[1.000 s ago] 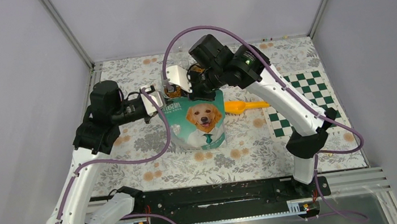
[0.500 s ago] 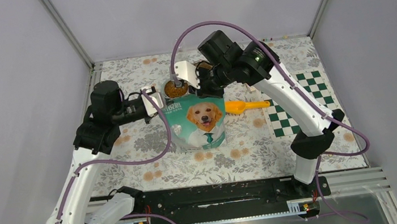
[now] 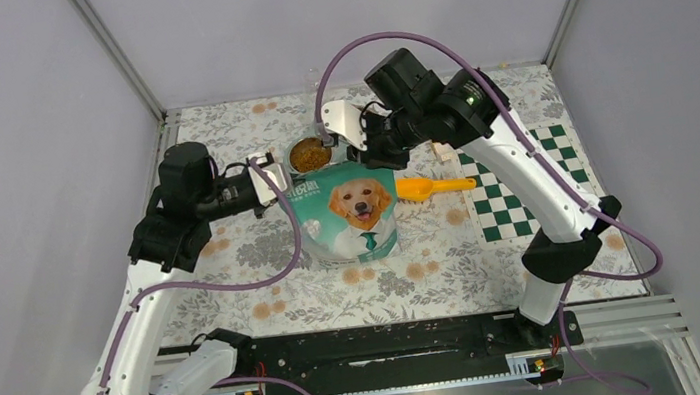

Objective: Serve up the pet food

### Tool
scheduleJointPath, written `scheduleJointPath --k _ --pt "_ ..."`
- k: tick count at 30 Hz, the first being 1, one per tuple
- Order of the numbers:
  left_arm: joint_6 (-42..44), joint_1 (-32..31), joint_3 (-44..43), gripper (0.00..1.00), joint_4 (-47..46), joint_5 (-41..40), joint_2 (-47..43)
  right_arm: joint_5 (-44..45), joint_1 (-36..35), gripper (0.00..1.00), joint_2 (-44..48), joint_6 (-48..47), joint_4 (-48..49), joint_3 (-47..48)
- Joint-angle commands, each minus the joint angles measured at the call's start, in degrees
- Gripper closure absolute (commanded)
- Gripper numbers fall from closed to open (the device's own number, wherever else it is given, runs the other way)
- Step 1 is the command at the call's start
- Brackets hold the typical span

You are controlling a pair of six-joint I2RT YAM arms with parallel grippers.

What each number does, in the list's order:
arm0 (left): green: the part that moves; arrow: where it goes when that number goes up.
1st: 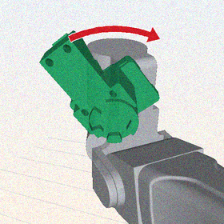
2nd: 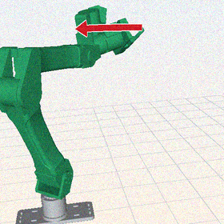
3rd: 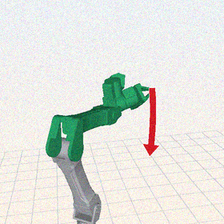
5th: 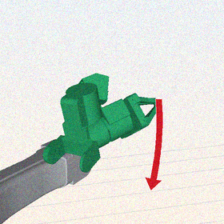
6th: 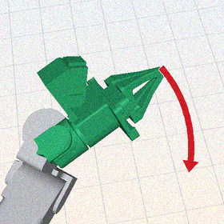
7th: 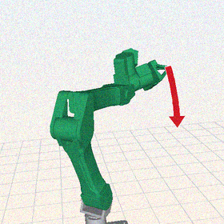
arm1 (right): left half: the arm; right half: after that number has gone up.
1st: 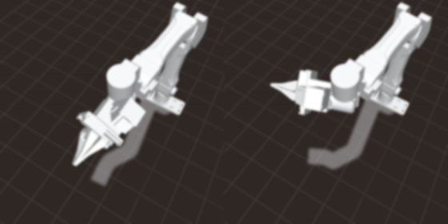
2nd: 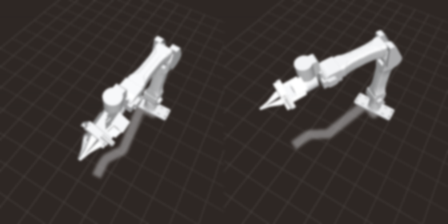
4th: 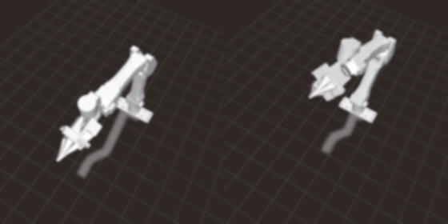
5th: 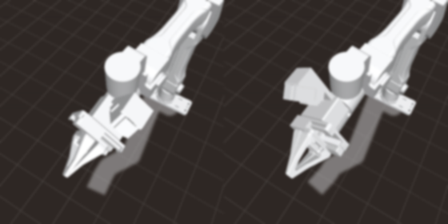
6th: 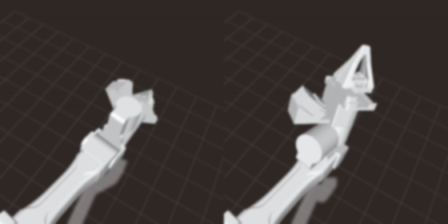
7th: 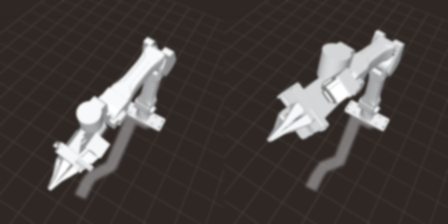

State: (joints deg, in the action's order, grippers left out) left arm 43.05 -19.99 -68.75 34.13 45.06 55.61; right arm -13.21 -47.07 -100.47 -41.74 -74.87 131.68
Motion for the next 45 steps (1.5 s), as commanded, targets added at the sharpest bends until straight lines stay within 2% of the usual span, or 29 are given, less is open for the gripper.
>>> scheduleJointPath --k 1,2,3,4,11,12,13,16,19,24,26,28,37,45 --pt "0.63 0.84 -2.81 1.00 -1.73 0.51 -1.11 5.35 2.22 0.74 3.63 0.12 -1.47 -0.14" --pt "0.83 0.83 -2.79 1.00 -1.66 0.39 -1.12 5.35 2.24 0.83 3.83 -0.07 -1.47 -0.31" --pt "0.88 0.83 -2.75 1.00 -1.55 0.34 -1.12 5.13 2.30 0.95 3.88 -0.27 -1.40 -0.57" --pt "0.97 0.85 -2.72 1.00 -1.53 0.28 -1.12 5.01 2.39 1.00 4.00 -0.35 -1.42 -0.68" --pt "0.51 0.83 -3.12 1.00 -1.65 1.39 -0.75 2.16 2.46 1.00 3.56 0.59 -0.78 0.33" --pt "0.12 0.77 -3.30 1.00 -1.94 1.65 -0.77 1.37 2.46 0.95 3.40 0.92 -0.35 0.48" --pt "-0.32 0.80 -3.32 0.96 -2.34 2.02 -0.70 0.36 2.44 0.88 3.21 1.43 0.13 0.51" --pt "-2.22 0.66 -3.63 0.87 -4.00 3.67 -0.49 -3.32 2.42 0.76 2.49 2.18 1.31 0.34" --pt "-3.86 0.31 -3.72 0.78 -5.44 4.75 -0.10 -5.69 2.40 0.75 1.14 2.58 1.60 0.63" --pt "-4.01 -1.35 -4.16 0.70 -5.56 4.33 0.91 -7.49 2.36 0.80 -0.24 1.96 1.49 0.91" --pt "-4.10 -2.25 -4.51 0.67 -5.56 4.11 1.48 -8.44 2.40 0.87 -0.39 1.70 1.47 1.02" --pt "-4.25 -3.41 -4.90 0.64 -5.51 3.37 2.32 -9.18 2.25 1.00 -0.47 1.74 1.44 1.35" --pt "-4.69 -11.00 -7.83 0.59 -5.73 -2.57 6.95 -9.33 2.07 1.00 0.50 3.44 3.92 1.65" --pt "-2.24 -14.22 -8.33 0.69 -4.56 -9.62 8.40 -8.83 2.07 1.00 9.16 4.97 15.11 -10.05"
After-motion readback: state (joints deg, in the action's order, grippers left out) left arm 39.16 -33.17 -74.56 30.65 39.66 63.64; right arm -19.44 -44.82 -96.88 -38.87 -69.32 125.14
